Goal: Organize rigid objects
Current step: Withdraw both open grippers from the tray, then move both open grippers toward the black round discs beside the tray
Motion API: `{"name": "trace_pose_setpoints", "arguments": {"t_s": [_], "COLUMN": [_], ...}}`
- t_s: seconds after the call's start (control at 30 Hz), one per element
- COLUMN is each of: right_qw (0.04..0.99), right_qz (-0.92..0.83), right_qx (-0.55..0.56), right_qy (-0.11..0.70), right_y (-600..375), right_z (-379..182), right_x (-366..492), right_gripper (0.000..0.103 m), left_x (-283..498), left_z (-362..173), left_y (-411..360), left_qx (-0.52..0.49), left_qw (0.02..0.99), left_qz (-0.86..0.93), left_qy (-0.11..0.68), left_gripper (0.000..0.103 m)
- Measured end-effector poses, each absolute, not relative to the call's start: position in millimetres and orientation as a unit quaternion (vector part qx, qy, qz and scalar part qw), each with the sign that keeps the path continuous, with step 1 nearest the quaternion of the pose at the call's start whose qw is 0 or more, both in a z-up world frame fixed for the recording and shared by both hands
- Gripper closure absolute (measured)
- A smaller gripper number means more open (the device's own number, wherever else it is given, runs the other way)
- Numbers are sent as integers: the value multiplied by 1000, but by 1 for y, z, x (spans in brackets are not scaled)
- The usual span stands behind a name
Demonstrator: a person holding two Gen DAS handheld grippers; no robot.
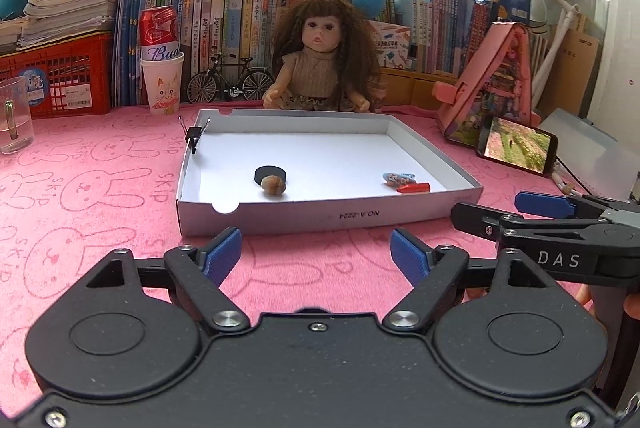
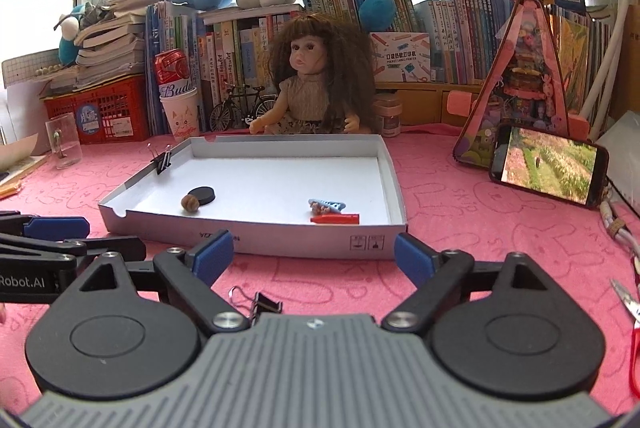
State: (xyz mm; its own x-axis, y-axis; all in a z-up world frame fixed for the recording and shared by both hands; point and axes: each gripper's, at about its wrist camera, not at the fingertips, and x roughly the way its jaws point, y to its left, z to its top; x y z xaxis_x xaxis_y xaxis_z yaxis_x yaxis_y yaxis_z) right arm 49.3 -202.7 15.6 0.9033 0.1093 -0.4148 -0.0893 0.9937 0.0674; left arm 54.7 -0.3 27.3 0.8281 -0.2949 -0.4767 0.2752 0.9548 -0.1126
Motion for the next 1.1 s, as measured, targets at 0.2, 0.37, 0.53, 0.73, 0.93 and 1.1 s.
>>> {"name": "trace_pose_setpoints", "arguments": {"t_s": [0.2,0.37,0.53,0.73,0.93,1.1], "right_qw": [975,974,973,972,972,975], "right_qz": [49,42,35,26,17,8], "right_qx": [16,17,20,23,19,7], "right_qy": [215,220,226,231,233,223], "right_y": [-198,-198,-200,-202,-203,-206], "right_z": [8,3,-3,-9,-12,-12], "right_x": [38,32,27,22,15,6], "right_gripper": [10,10,10,10,10,10], "left_x": [39,30,23,15,8,1], "left_z": [23,19,14,9,5,5], "left_y": [2,4,7,10,17,30], "left_qx": [-1,2,-2,2,-5,-13], "left_qw": [957,958,959,961,964,966], "left_qz": [-154,-154,-154,-148,-137,-130], "left_qy": [244,241,240,234,230,223], "left_gripper": [21,20,19,19,19,19]}}
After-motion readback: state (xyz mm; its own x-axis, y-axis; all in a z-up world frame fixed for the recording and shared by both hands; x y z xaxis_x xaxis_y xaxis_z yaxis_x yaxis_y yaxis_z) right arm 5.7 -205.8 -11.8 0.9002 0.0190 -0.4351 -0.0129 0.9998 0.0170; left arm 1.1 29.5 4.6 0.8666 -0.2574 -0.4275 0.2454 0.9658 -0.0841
